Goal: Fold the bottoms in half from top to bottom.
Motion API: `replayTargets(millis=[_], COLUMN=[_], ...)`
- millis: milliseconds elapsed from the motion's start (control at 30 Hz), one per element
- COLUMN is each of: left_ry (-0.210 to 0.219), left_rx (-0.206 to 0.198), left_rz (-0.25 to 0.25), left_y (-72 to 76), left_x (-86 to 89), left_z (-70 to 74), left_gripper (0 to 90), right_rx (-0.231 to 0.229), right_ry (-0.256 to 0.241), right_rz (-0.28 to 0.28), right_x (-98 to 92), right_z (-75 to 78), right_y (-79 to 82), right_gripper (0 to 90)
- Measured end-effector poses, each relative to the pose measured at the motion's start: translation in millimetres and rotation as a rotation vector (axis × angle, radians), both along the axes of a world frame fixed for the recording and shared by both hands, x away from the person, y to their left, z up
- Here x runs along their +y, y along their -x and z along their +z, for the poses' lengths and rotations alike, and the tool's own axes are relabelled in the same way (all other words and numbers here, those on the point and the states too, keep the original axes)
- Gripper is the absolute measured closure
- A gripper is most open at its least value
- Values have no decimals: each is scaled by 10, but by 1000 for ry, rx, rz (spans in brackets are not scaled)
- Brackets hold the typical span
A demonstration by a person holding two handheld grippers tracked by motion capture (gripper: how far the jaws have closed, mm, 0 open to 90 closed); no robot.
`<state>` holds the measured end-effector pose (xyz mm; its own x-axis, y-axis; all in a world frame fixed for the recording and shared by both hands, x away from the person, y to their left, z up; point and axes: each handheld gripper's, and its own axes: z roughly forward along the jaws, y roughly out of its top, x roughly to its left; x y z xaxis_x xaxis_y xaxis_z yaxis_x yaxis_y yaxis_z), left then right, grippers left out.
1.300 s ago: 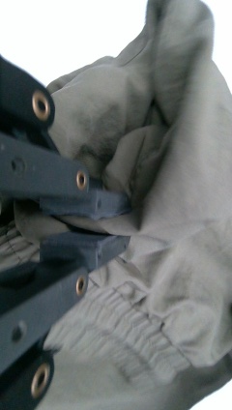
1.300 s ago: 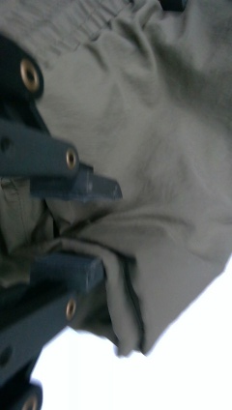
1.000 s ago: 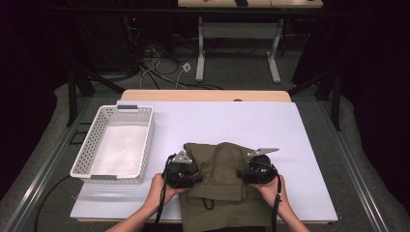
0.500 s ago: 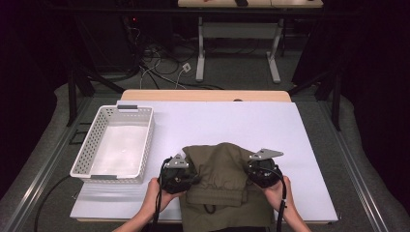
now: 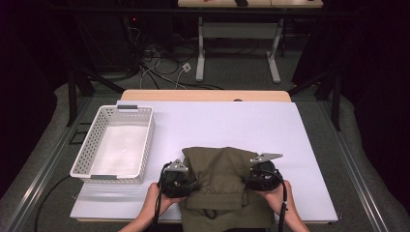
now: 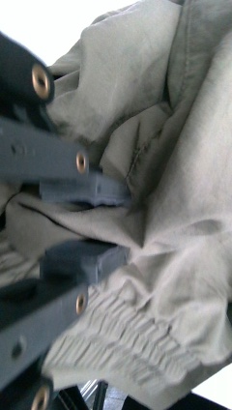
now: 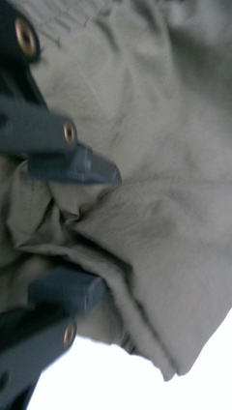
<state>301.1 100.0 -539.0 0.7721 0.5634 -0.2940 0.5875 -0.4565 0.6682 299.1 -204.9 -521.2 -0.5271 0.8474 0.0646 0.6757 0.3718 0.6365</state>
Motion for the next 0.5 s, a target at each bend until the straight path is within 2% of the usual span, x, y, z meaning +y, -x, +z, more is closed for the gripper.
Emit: replayTargets(millis=[67,133,200,267,367,433,500], left_ry=[1,-7,-10,-17,-19,-21,-12], left_rx=[2,-2,-3,-13,-18,-13,-14], left_rz=[2,7,10,12,13,13,4], left_y=[-15,-24,-34,-32,-42,-42,-38], left_x=[-7,-17,-23,-40,-60,-77,-87], left_z=[-20,-33,-47,-56,-77,-95,-110], left_gripper=[639,602,571,571,579,583,605], right_rx=[-9,-19,-33,-36,11,57,79], right_ry=[-43,-56,-73,-66,-55,-40,-42], right_rz=[-4,-17,-17,-3,20,27,32], right_x=[-58,-89,-108,-111,-96,-62,-27], right_z=[42,102,151,181,122,27,-31], right_y=[17,63,114,164,182,171,163], right_gripper=[391,312,254,243,200,199,233])
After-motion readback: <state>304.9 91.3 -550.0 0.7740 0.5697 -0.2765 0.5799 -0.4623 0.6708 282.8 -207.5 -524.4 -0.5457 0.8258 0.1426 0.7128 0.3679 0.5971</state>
